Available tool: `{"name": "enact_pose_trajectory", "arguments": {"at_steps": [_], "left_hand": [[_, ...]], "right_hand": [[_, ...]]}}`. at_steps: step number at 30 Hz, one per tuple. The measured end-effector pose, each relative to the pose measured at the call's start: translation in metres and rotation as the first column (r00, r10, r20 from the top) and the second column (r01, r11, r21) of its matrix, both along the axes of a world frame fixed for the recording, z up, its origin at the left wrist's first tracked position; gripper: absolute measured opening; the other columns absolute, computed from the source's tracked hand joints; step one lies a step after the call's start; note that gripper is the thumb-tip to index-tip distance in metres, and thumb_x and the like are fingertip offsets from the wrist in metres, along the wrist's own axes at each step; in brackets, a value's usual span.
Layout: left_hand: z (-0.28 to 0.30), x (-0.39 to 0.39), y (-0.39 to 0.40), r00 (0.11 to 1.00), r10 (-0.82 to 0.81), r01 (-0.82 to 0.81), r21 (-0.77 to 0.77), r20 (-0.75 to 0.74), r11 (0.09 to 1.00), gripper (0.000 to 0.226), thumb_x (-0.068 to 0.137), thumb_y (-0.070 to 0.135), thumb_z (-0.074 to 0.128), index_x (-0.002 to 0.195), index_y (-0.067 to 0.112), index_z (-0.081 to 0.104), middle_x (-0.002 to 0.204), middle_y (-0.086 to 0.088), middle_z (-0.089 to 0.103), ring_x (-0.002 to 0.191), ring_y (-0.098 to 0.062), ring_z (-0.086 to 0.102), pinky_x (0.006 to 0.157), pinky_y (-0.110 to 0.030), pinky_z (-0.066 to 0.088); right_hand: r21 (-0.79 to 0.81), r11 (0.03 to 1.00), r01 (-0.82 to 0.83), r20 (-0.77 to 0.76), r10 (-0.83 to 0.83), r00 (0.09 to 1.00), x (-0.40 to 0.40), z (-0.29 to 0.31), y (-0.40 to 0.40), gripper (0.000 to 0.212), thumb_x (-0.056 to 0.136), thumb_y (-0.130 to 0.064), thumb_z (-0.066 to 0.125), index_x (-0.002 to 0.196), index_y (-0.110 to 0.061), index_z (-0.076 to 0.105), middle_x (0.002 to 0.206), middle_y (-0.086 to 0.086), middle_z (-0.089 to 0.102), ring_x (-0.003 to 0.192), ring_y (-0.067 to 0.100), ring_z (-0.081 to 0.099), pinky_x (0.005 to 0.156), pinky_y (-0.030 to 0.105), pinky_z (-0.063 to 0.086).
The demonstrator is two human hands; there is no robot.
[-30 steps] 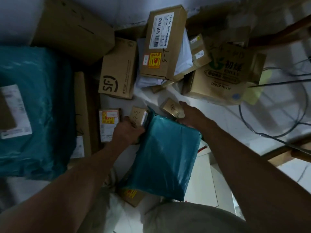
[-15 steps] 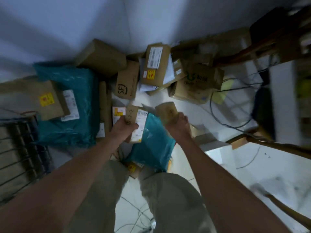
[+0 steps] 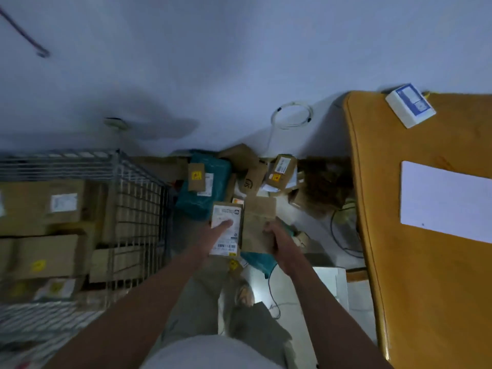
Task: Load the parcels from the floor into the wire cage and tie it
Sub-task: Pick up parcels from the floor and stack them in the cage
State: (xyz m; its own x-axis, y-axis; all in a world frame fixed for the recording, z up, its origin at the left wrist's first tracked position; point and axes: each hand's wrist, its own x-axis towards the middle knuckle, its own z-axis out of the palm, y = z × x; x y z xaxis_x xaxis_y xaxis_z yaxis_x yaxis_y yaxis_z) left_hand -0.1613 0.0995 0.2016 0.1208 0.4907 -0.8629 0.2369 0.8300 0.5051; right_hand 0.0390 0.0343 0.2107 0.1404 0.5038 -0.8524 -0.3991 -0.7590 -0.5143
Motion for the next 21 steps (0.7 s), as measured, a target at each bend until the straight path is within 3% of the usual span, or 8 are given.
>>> {"name": "enact_pose_trajectory", "arguments": {"at_steps": [4, 8, 9, 11, 13, 16, 18, 21], "left_hand": [[0.040, -0.057, -0.046, 0.983, 0.165, -0.170, 0.051, 0.081, 0.984, 0.057, 0.086, 0.051, 0.078, 0.123, 0.009, 0.070, 0.114, -0.018, 0.075, 0.103, -0.037, 0.074, 0.093, -0.058, 0.058], [0.066, -0.115, -0.089, 0.936, 0.350, -0.349, 0.166, 0.023, 0.922, 0.100, 0.059, 0.066, 0.089, 0.130, 0.003, 0.057, 0.113, -0.017, 0.075, 0.096, -0.034, 0.076, 0.081, -0.057, 0.062], [0.074, -0.130, -0.100, 0.921, 0.390, -0.386, 0.185, 0.015, 0.904, 0.102, 0.061, 0.065, 0.090, 0.133, 0.003, 0.052, 0.115, -0.016, 0.074, 0.094, -0.032, 0.077, 0.077, -0.055, 0.063], [0.100, -0.154, -0.119, 0.890, 0.456, -0.447, 0.231, 0.015, 0.864, 0.081, 0.074, 0.056, 0.087, 0.129, 0.003, 0.060, 0.110, -0.014, 0.076, 0.092, -0.031, 0.077, 0.077, -0.054, 0.063], [0.109, -0.178, -0.134, 0.855, 0.519, -0.506, 0.255, 0.018, 0.824, 0.061, 0.080, 0.053, 0.083, 0.116, 0.005, 0.070, 0.102, -0.013, 0.078, 0.088, -0.029, 0.078, 0.079, -0.053, 0.064], [0.082, -0.217, -0.139, 0.825, 0.565, -0.547, 0.281, 0.020, 0.788, 0.087, 0.060, 0.077, 0.084, 0.117, 0.013, 0.066, 0.105, -0.010, 0.078, 0.085, -0.026, 0.078, 0.074, -0.050, 0.065], [0.077, -0.239, -0.141, 0.813, 0.581, -0.563, 0.324, 0.051, 0.760, 0.083, 0.066, 0.069, 0.086, 0.119, 0.012, 0.058, 0.109, -0.011, 0.075, 0.085, -0.025, 0.078, 0.072, -0.050, 0.065], [0.130, -0.276, -0.154, 0.793, 0.609, -0.569, 0.383, 0.021, 0.727, 0.064, 0.081, 0.048, 0.084, 0.119, 0.008, 0.051, 0.111, -0.008, 0.070, 0.090, -0.025, 0.075, 0.073, -0.044, 0.065]], "right_hand": [[0.065, 0.968, -0.244, 0.035, 0.242, 0.970, -0.046, 0.023, -0.014, 0.062, 0.067, -0.035, 0.065, 0.128, -0.025, 0.060, 0.125, 0.015, 0.065, 0.112, 0.034, 0.063, 0.096, 0.053, 0.056], [0.053, 0.931, -0.361, 0.068, 0.357, 0.932, -0.101, 0.064, -0.025, 0.051, 0.071, -0.029, 0.059, 0.122, -0.020, 0.060, 0.120, 0.017, 0.066, 0.109, 0.036, 0.064, 0.095, 0.056, 0.056], [0.052, 0.919, -0.390, 0.088, 0.385, 0.919, -0.117, 0.076, -0.028, 0.038, 0.078, -0.028, 0.059, 0.115, -0.021, 0.062, 0.115, 0.016, 0.067, 0.106, 0.035, 0.065, 0.093, 0.055, 0.056], [0.060, 0.888, -0.456, 0.122, 0.447, 0.886, -0.147, 0.093, -0.033, 0.018, 0.088, -0.026, 0.056, 0.105, -0.025, 0.062, 0.112, 0.015, 0.067, 0.101, 0.034, 0.065, 0.089, 0.050, 0.056], [0.069, 0.855, -0.515, 0.171, 0.498, 0.850, -0.177, 0.102, -0.038, 0.028, 0.079, -0.035, 0.056, 0.104, -0.025, 0.063, 0.118, 0.019, 0.065, 0.104, 0.035, 0.063, 0.091, 0.048, 0.055], [0.086, 0.861, -0.502, 0.184, 0.481, 0.857, -0.211, 0.094, -0.047, 0.036, 0.066, -0.038, 0.055, 0.099, -0.025, 0.060, 0.117, 0.020, 0.062, 0.104, 0.036, 0.061, 0.092, 0.050, 0.053], [0.060, 0.882, -0.467, 0.169, 0.452, 0.876, -0.239, 0.113, -0.058, 0.036, 0.065, -0.032, 0.059, 0.100, -0.021, 0.059, 0.115, 0.020, 0.062, 0.100, 0.034, 0.060, 0.087, 0.047, 0.054], [0.086, 0.883, -0.461, 0.186, 0.440, 0.878, -0.291, 0.133, -0.079, 0.028, 0.074, -0.026, 0.060, 0.102, -0.021, 0.058, 0.109, 0.009, 0.062, 0.096, 0.024, 0.059, 0.075, 0.035, 0.052]]}}
